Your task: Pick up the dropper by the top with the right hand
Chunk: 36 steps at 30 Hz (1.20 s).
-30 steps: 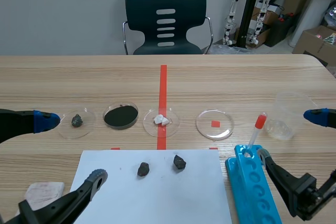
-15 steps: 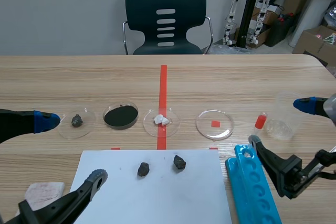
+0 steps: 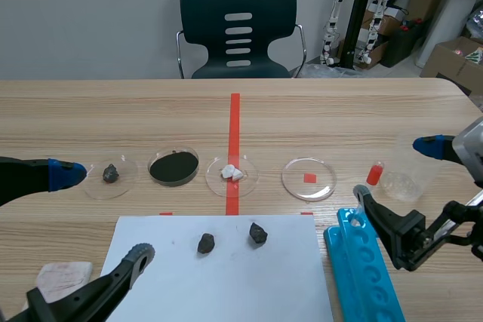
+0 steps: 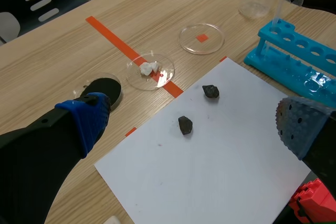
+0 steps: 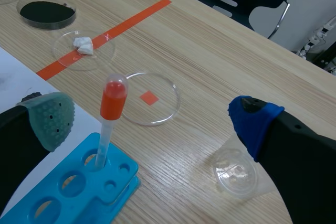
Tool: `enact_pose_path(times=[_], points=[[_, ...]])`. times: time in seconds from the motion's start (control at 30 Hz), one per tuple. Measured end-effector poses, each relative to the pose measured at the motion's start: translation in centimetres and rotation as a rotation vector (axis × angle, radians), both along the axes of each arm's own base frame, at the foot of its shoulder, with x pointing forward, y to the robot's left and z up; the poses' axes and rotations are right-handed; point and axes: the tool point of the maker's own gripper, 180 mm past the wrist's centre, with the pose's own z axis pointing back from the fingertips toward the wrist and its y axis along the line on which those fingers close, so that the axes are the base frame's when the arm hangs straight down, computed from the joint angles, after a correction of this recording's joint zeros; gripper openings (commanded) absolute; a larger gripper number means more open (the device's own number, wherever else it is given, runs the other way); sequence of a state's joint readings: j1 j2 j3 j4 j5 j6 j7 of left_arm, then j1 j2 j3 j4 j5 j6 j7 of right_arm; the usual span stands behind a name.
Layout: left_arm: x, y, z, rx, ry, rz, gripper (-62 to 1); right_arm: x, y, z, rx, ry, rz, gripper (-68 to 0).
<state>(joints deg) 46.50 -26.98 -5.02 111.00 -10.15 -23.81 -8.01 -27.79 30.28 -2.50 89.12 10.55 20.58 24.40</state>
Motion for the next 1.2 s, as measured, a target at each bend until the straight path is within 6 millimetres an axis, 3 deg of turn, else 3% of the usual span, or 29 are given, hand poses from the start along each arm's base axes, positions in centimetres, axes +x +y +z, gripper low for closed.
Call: enact_pose_path(times=[0.43, 0.8, 1.2], points=[[0.0, 0.0, 0.0, 0.0, 0.0, 0.0, 1.4, 0.29, -0.02, 0.17, -0.002, -0.006, -0.001, -10.6], [0.0, 0.0, 0.0, 0.0, 0.0, 0.0, 1.4, 0.29, -0.02, 0.16, -0.003, -0.005, -0.001, -22.0], [0.0, 0.0, 0.0, 0.0, 0.0, 0.0, 1.4, 0.46, -0.04, 0.23, -0.006, -0.007, -0.001, -22.0]])
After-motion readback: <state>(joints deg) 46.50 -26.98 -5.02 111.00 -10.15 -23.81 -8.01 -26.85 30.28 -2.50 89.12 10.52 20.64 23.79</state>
